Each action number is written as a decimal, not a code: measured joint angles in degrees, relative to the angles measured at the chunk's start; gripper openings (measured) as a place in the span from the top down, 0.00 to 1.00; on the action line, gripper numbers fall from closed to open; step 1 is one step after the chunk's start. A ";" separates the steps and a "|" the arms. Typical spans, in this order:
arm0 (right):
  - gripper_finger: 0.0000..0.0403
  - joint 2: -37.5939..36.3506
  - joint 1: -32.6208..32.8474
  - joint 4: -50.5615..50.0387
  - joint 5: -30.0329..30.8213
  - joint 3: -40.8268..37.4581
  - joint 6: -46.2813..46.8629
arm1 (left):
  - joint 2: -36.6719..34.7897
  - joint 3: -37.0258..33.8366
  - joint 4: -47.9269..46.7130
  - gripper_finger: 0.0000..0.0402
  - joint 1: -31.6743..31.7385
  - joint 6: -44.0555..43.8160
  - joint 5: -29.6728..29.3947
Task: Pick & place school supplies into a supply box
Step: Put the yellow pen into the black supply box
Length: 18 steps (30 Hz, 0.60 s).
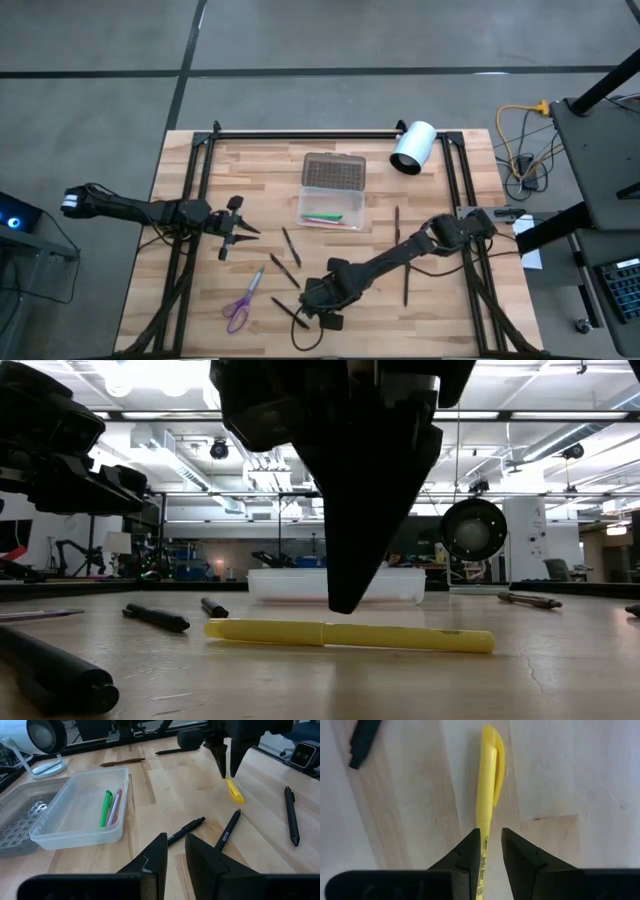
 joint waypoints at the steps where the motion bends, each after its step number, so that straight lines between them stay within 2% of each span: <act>1: 0.83 0.00 0.00 -0.02 0.00 -0.17 0.01 | 0.00 0.00 0.00 0.87 -0.01 0.00 0.00; 11: 0.82 0.00 -0.29 0.64 -2.93 -2.86 0.22 | 0.00 0.01 0.00 0.87 -0.01 0.00 0.00; 18: 0.85 -0.09 -1.01 0.61 -4.21 -3.51 -2.11 | 0.02 0.00 0.01 0.87 0.01 0.00 0.01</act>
